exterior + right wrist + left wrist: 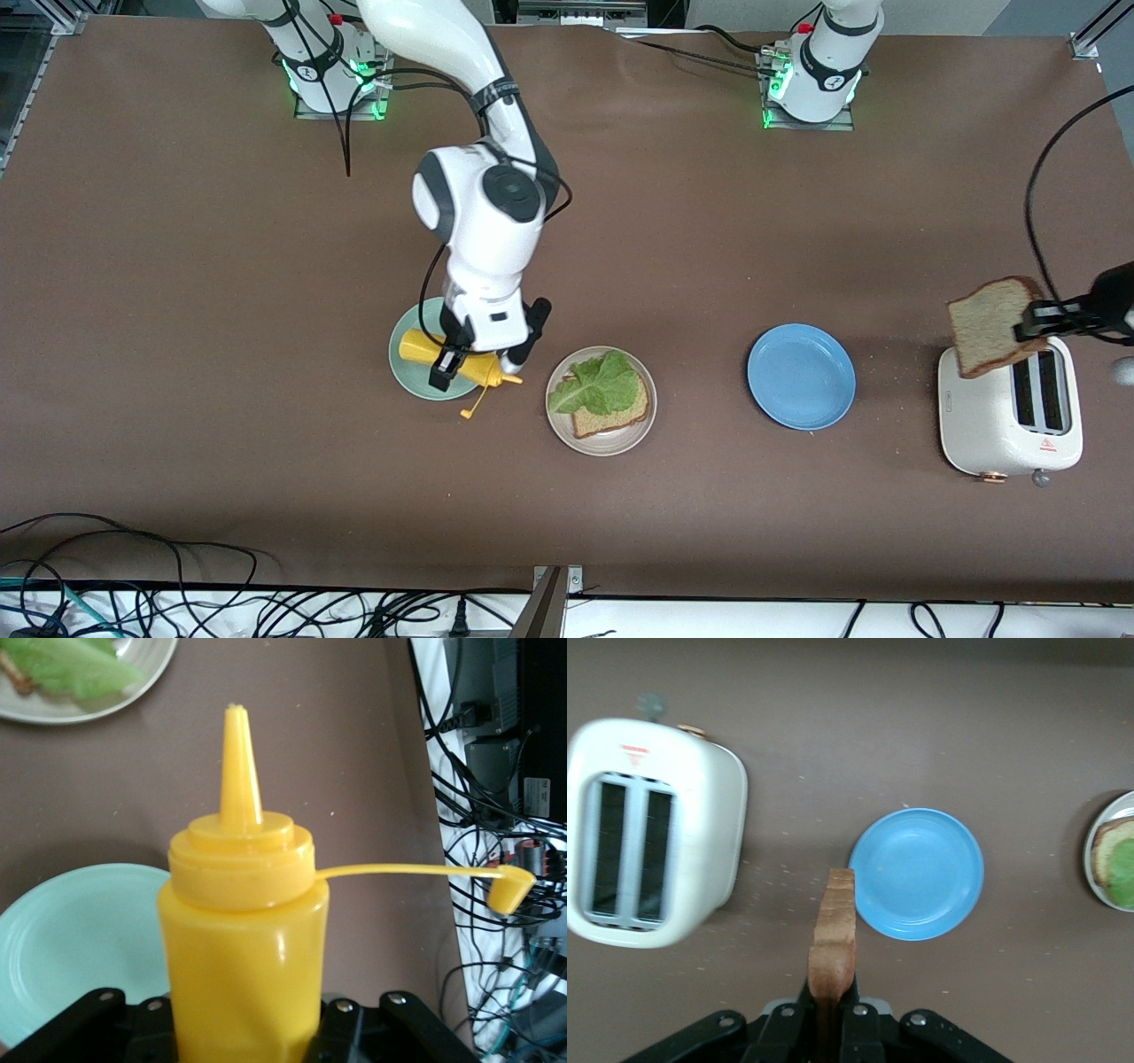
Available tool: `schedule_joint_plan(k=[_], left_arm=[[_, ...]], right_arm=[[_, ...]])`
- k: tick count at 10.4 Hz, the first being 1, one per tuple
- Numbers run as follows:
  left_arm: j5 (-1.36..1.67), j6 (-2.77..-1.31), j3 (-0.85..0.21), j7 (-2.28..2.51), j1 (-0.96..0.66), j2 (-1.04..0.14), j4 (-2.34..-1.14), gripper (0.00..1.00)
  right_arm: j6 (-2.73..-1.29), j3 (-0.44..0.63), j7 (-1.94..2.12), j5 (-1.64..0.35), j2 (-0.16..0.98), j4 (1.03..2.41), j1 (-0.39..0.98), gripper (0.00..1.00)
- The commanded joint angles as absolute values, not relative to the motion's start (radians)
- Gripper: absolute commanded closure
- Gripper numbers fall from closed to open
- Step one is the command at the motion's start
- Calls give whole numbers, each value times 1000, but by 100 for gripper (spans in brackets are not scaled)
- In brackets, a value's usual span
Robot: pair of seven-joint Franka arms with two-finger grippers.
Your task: Make sandwich on beige plate with both arms
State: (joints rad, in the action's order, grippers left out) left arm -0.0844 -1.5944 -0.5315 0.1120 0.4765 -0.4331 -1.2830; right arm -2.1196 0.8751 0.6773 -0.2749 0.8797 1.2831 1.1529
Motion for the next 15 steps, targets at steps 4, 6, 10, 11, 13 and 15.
schedule_joint_plan(k=[4,6,10,11,13,15], left_arm=[[92,-1674,-532,486,246,-561,-1276,100],[202,-1835,-531,604,175,-613,-1284,100],[212,-2186,-531,762,48,-716,-1330,100],[218,-2313,-531,790,28,-719,-1385,100],[230,-2487,-531,828,-11,-722,-1449,100],[229,-2590,-531,833,-23,-719,-1524,100]], right_arm=[[-2197,884,887,-767,850,1267,996,100],[-2139,884,1201,-1113,818,1287,890,100],[-1814,877,1553,-1454,818,1319,695,100],[-1727,877,1663,-1530,818,1377,666,100],[-1602,877,1886,-1665,818,1536,647,100],[-1475,881,2049,-1675,816,1623,617,100]])
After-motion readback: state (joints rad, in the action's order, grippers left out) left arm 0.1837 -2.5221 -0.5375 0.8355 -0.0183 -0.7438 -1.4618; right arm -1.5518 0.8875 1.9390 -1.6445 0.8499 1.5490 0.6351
